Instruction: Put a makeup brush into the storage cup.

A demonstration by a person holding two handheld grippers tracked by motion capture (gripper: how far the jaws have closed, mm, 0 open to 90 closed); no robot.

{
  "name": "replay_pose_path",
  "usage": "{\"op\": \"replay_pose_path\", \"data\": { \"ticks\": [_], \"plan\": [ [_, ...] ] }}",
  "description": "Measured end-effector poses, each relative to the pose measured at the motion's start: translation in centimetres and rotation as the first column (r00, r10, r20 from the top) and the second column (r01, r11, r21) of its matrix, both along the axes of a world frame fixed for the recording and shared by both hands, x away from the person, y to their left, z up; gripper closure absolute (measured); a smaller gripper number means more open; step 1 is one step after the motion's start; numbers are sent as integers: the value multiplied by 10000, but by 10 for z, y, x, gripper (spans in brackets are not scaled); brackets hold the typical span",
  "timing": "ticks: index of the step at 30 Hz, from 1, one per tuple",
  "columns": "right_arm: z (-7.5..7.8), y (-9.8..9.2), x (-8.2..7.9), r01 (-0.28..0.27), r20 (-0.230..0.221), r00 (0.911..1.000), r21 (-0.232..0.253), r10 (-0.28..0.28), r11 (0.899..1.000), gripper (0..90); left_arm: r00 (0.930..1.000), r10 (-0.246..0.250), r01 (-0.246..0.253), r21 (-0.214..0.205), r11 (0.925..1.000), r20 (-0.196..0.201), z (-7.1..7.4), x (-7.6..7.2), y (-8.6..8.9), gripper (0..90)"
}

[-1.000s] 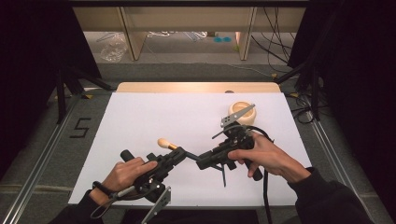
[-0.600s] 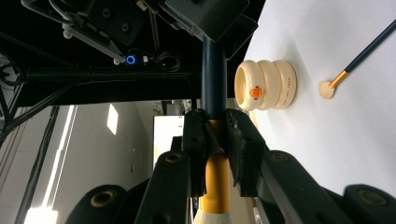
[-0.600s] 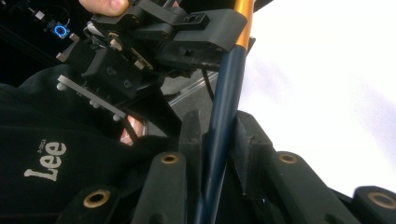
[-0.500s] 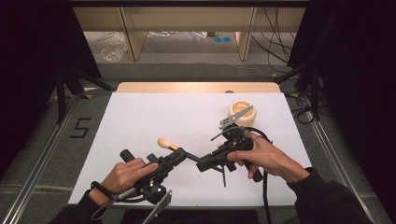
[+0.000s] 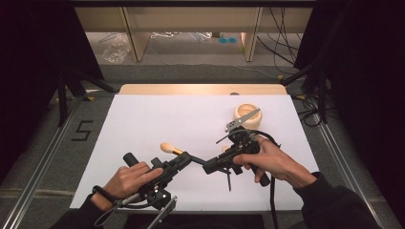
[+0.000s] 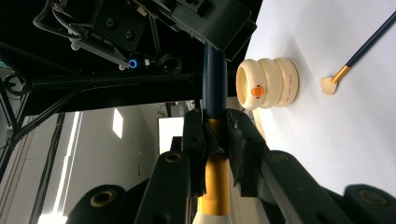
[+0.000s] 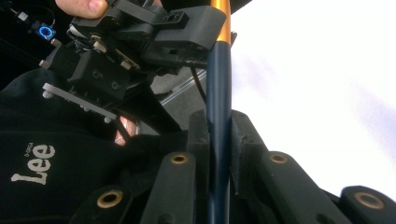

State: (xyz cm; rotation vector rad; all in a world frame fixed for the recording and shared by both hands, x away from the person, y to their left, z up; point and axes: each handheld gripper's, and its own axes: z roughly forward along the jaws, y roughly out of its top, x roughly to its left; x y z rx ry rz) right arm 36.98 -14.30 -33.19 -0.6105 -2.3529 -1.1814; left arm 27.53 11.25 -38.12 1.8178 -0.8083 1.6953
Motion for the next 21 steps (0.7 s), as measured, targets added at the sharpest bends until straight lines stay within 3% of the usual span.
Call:
{"op": "replay_pose_path", "data": {
  "ticks": [9, 21],
  "plan": [
    [0, 1, 1, 208, 621, 9979, -208, -195, 9996, 812, 9994, 182, -187, -163, 9997, -297, -2, 3, -1, 779],
    [-3, 0, 2, 136, 688, 9975, 46, -138, 9999, 813, 9980, 482, -491, -225, 9985, -409, -2, 7, 0, 766]
  ]
}}
